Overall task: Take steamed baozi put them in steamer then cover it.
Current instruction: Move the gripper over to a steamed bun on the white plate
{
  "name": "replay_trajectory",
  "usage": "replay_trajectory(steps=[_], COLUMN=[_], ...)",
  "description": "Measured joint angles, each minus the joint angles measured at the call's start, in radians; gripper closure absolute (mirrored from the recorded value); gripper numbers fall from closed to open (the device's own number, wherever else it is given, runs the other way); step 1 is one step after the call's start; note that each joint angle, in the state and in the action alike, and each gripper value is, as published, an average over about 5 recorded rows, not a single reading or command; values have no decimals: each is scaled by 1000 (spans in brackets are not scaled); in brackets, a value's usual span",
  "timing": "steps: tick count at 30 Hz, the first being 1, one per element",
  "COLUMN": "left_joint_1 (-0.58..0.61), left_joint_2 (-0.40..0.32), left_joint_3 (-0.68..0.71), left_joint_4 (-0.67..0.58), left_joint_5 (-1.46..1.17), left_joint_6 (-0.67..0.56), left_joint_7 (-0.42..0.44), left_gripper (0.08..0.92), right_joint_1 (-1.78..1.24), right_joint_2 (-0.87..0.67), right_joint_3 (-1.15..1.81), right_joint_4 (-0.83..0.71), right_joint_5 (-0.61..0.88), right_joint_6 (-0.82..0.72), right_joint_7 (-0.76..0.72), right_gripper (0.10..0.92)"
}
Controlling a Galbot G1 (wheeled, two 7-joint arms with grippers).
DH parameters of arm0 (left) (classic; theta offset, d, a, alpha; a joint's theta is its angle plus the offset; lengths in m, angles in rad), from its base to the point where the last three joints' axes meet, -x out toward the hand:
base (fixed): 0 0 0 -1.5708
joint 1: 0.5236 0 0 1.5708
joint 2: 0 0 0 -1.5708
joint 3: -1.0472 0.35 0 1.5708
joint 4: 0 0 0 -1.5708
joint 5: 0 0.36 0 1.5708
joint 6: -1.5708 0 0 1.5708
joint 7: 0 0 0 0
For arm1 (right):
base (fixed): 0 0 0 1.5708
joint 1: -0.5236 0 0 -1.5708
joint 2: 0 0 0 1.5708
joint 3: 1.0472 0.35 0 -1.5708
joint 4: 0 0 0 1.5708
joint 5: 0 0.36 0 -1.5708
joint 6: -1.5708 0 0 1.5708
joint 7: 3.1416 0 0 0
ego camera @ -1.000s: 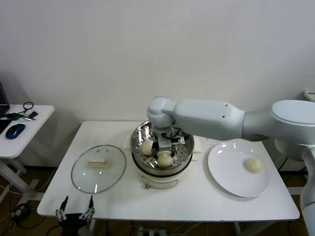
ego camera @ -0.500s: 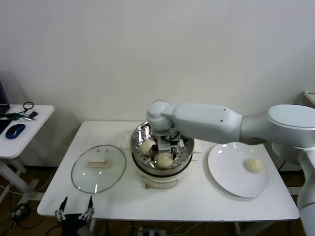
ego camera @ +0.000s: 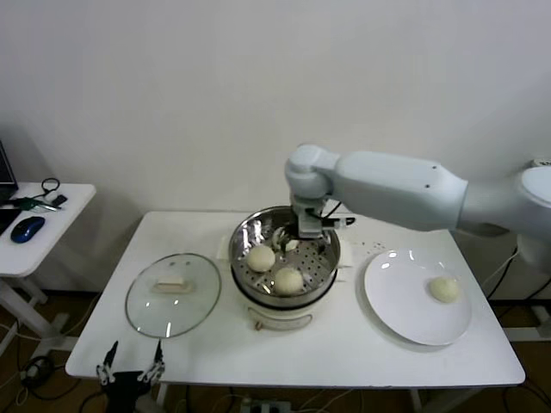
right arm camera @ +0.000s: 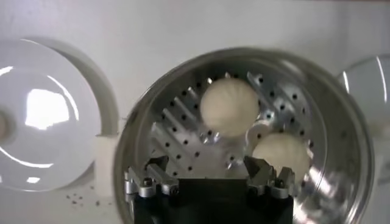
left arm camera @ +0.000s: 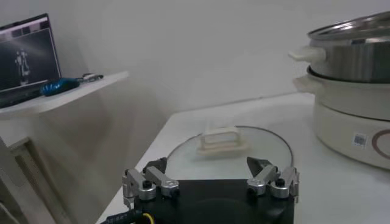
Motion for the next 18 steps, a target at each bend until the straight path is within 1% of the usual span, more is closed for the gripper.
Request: replay_trajectory(steps=[5, 11, 14, 18], left_joint_1=[-11, -25, -27, -27], left_joint_2=[-3, -3, -3, -3], left_joint_3=[9, 11, 9, 7], left_joint_4=[-3, -4, -4, -3], left_joint_5=[9, 14, 15, 16], left_joint_6=[7, 14, 14, 14], left_joint_7=[0, 0, 0, -1], left_gripper=[177, 177, 177, 177], right_joint_1=[72, 105, 91, 28], right_joint_2=[-93, -216, -282, -367], right_joint_3=[-62, -101, -100, -59], right_joint_4=[-7, -22, -34, -58], right_joint_5=[113, 256, 298, 312], right_joint_6=[-143, -347, -423, -487], right_joint_7=[60, 94, 98, 91], right_gripper=[203, 203, 203, 203])
